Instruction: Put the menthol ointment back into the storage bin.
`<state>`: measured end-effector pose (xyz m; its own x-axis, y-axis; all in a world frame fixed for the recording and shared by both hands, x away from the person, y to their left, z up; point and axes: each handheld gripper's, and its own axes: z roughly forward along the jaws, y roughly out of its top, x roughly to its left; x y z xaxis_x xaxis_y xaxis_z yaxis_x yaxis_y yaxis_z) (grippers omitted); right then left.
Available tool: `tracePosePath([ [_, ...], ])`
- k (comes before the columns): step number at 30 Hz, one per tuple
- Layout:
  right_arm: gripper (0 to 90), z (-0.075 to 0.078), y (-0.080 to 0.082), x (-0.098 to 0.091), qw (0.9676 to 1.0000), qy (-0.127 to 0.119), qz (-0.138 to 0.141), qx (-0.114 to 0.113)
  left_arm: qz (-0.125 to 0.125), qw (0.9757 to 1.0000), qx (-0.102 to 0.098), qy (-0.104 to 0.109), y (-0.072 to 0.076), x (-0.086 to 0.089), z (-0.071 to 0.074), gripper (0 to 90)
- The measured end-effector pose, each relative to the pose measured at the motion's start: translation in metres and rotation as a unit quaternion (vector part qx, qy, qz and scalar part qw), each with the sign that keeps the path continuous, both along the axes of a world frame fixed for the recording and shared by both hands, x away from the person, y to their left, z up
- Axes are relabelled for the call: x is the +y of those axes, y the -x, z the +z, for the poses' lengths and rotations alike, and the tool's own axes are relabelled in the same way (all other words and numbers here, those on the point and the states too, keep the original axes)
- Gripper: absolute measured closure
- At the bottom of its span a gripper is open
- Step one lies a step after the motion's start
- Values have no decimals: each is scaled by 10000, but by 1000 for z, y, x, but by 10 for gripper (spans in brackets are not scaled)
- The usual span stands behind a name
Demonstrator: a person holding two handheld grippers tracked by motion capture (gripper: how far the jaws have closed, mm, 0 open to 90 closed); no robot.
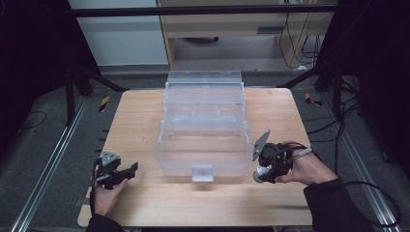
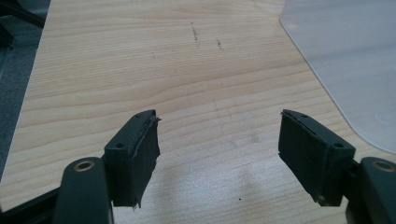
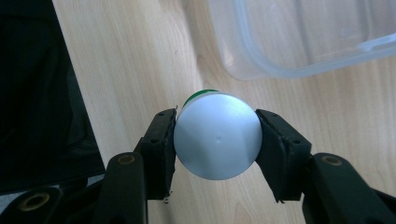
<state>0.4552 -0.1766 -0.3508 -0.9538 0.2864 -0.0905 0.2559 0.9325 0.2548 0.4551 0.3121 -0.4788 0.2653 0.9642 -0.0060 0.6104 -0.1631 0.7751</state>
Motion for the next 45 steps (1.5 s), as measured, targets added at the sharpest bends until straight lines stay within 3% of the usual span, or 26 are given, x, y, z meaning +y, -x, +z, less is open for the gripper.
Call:
tracePosePath([
  [14,502,22,-14,7,9996,-239,-61,-168,-13,10000,8,-8,-1,0,0,282],
  [21,502,34,-22,10,9996,-266,-56,-93,-17,10000,11,-8,-1,0,0,283],
  [45,502,36,-61,31,9996,-285,47,46,-23,10000,-2,14,-2,1,0,283],
])
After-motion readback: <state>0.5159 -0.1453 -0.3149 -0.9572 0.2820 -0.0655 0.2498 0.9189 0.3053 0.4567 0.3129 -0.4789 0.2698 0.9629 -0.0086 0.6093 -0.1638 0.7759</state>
